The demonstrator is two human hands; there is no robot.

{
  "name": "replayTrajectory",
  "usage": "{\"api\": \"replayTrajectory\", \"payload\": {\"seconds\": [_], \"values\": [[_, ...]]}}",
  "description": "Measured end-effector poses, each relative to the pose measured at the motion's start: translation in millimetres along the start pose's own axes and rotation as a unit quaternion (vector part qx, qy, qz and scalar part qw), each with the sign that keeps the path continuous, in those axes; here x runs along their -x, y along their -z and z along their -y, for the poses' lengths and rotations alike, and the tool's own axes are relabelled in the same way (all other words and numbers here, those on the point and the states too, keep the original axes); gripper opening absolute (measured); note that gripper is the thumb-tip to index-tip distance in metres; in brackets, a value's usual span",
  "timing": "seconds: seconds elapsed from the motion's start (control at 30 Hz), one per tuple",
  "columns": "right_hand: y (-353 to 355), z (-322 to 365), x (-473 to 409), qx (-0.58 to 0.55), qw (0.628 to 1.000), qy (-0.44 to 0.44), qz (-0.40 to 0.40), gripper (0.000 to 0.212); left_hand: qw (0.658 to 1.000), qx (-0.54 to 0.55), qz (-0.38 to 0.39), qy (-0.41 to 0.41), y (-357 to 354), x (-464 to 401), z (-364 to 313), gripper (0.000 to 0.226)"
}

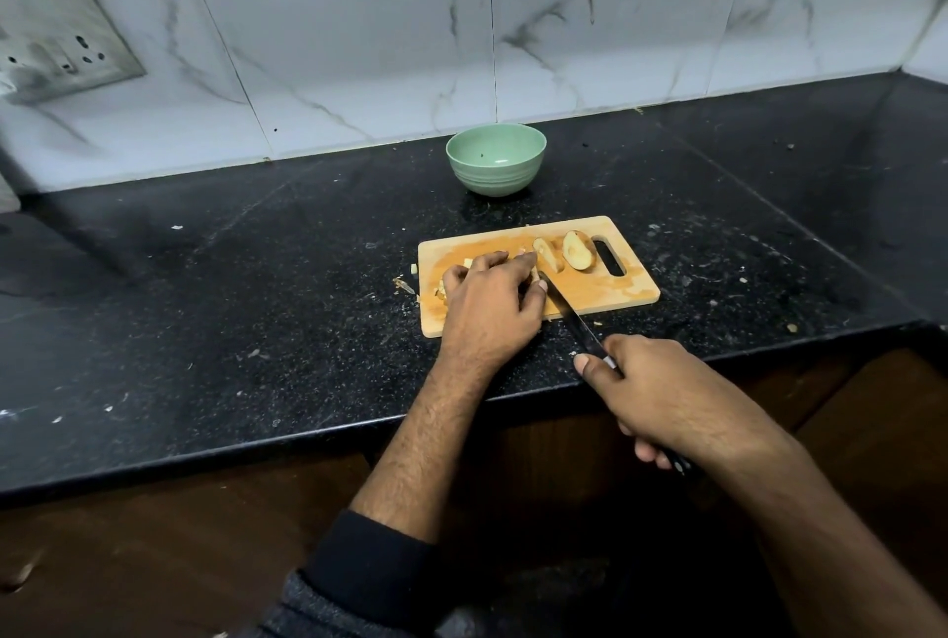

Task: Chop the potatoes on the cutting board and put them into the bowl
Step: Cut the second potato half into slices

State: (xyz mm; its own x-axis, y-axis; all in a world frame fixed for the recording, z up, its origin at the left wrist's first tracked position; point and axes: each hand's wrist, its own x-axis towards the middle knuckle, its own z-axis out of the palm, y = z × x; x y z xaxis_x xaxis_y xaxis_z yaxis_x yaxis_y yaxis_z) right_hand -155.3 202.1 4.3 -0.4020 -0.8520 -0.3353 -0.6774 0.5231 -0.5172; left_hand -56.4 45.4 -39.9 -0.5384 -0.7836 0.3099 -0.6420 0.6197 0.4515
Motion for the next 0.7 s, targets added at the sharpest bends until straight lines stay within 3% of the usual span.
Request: {"api": "replayTrajectory", "payload": {"seconds": [0.37, 0.47, 0.6, 0.7], "values": [[9, -7, 3, -0.02, 1.0, 0.001, -0.023, 0.033, 1.0, 0.001, 0.005, 0.011, 2, 2, -3, 0.065], [7, -9, 2, -0.025, 1.0, 0.005, -0.018, 0.032, 1.0, -0.005, -0.024, 0.013, 0, 1, -1, 0.062], [9, -12, -1, -0.027, 0.999, 0.0, -0.021, 0.031, 0.991, -0.102, -0.085, 0.007, 2, 7, -8, 0.058], [13, -14, -1, -0.025, 0.999, -0.008, -0.021, 0.032, 0.983, -0.165, -0.083, 0.016, 0, 13, -17, 0.062]]}}
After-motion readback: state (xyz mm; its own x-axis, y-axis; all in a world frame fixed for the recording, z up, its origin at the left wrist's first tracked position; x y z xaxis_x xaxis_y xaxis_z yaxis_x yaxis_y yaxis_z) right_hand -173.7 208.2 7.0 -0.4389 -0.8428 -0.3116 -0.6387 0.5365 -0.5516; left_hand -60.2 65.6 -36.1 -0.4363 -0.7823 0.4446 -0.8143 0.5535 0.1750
